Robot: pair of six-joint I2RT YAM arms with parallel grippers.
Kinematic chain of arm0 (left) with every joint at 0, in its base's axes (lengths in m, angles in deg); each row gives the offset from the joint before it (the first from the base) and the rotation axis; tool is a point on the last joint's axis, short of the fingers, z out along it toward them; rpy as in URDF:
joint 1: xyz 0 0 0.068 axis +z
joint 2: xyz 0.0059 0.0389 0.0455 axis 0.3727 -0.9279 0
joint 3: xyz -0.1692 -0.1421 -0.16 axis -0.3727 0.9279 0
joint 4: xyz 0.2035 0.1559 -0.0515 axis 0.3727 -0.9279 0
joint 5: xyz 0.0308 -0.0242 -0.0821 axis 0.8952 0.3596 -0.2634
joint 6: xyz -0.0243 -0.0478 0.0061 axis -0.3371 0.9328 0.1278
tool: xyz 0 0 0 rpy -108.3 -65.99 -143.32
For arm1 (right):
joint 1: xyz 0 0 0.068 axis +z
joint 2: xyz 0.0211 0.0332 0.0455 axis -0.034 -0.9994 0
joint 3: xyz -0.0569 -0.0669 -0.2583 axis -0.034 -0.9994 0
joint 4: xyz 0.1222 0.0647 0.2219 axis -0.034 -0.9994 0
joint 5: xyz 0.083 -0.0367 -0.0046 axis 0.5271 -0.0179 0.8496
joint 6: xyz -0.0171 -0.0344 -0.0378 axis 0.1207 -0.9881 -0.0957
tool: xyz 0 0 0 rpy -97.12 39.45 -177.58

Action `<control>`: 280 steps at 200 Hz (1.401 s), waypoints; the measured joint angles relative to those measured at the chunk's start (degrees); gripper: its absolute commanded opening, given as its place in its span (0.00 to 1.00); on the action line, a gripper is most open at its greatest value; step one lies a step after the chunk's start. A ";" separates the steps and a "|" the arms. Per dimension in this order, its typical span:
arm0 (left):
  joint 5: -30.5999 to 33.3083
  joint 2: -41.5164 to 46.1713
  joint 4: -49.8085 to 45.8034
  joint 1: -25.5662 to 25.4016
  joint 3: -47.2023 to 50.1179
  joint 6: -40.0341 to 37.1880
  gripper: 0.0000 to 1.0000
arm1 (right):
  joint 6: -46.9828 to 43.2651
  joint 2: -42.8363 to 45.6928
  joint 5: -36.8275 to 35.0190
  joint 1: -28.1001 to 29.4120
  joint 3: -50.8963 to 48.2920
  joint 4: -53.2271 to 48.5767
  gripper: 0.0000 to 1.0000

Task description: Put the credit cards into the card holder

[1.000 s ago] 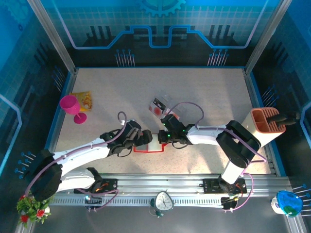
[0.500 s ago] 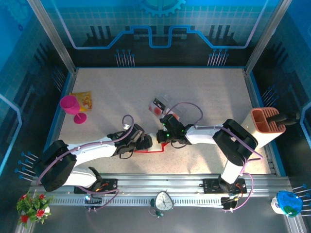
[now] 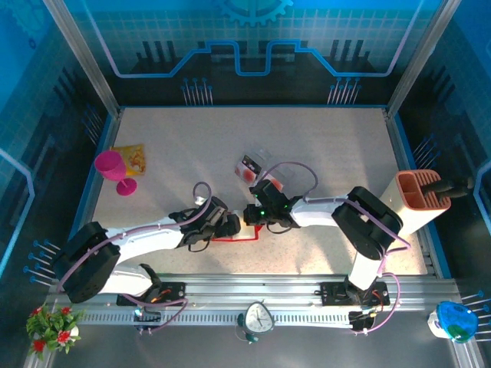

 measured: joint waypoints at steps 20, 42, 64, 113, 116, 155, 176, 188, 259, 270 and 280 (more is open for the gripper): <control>0.11 0.68 0.50 -0.04 0.55 0.02 0.99 | 0.70 -0.33 0.81 0.13 0.04 0.68 0.04; 0.15 1.81 1.40 -0.11 1.51 0.02 0.99 | 1.36 -0.42 1.29 0.48 0.04 1.03 0.04; 0.22 2.34 1.68 -0.09 1.95 0.00 0.99 | 1.77 -0.42 1.31 0.72 0.04 1.05 0.05; 0.37 2.34 1.97 -0.09 2.16 0.02 0.99 | 0.83 2.54 -0.63 0.57 -0.04 -2.47 0.04; 0.39 2.34 2.08 -0.09 2.21 0.02 0.99 | 0.55 2.95 -0.85 0.50 -0.04 -2.84 0.04; 0.42 2.32 2.27 -0.09 2.23 0.02 0.99 | -1.84 4.98 -1.99 0.17 0.26 -5.27 0.04; 0.59 2.19 2.32 -0.09 2.23 0.02 0.99 | -2.64 4.26 -1.99 0.31 1.07 -6.47 0.04; 0.63 2.16 2.32 -0.11 2.23 0.02 0.99 | -2.91 3.50 -1.97 0.39 1.55 -6.54 0.04; 0.81 1.79 2.51 -0.11 2.23 -0.02 0.99 | -3.15 -0.87 -1.29 1.16 3.02 -4.33 0.02; 0.83 1.66 2.56 -0.11 2.23 -0.09 0.99 | -2.69 -1.66 -0.44 1.18 3.61 -3.52 0.02; 0.83 1.51 2.56 -0.15 2.23 -0.48 0.99 | -2.32 -2.71 0.24 1.27 4.35 -2.43 0.02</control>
